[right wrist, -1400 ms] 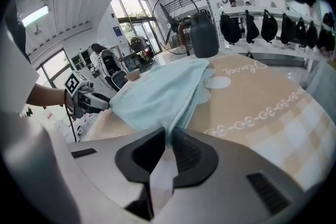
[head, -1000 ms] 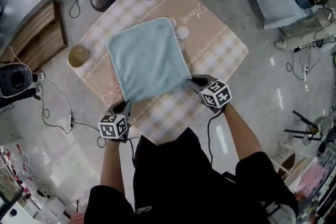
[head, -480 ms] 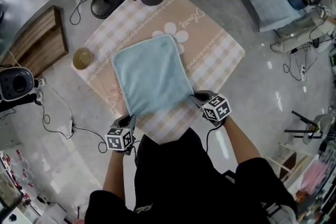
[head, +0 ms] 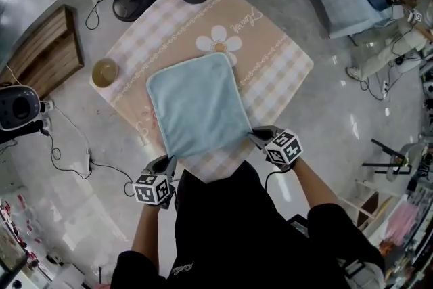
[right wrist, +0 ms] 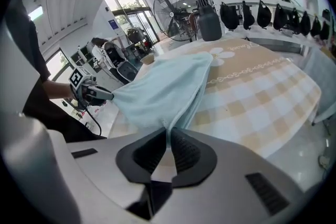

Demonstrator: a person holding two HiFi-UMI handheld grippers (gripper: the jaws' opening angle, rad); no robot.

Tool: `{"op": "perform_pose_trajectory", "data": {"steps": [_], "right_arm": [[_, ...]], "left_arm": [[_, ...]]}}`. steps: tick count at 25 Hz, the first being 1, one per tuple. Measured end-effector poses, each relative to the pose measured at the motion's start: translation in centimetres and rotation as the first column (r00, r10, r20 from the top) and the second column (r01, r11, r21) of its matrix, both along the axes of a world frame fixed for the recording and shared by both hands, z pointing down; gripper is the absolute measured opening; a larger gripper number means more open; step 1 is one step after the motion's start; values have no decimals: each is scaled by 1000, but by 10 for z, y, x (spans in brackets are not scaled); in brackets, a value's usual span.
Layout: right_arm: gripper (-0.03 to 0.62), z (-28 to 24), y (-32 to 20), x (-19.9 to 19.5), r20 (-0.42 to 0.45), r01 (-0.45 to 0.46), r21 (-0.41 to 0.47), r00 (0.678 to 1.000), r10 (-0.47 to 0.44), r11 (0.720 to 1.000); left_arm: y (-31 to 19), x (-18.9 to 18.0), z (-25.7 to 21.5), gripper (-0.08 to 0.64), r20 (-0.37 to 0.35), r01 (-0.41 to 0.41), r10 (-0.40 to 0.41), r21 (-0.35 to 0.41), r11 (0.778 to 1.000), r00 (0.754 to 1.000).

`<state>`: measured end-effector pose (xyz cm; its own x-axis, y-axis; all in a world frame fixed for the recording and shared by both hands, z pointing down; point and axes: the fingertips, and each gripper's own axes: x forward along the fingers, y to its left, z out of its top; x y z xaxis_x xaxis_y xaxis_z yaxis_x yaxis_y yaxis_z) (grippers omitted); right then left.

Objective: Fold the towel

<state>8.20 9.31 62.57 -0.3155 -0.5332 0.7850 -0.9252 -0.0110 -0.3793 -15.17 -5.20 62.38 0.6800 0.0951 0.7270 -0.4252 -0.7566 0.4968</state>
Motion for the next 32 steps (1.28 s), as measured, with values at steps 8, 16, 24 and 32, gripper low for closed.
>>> {"op": "perform_pose_trajectory", "data": {"steps": [8,16,24,32], "right_arm": [[31,-27,-22,20,-28,-39,30,999,40,999],[31,-79,-78,53,7,-88,88,996,88,992],[31,-94,-124,83,-16,-105,105,994,107,989],[31,-90,-176,115,-12,-107,118,994,109,987]], "left_arm": [[-26,9,-16,46,29,86,-86,11,996,996],[-87,34,-55,46,-27,182,-181,37,983,983],[-142,69,-68,46,-47,202,-199,59,978,979],[-197,100,-60,46,-57,236,-233,63,970,971]]}}
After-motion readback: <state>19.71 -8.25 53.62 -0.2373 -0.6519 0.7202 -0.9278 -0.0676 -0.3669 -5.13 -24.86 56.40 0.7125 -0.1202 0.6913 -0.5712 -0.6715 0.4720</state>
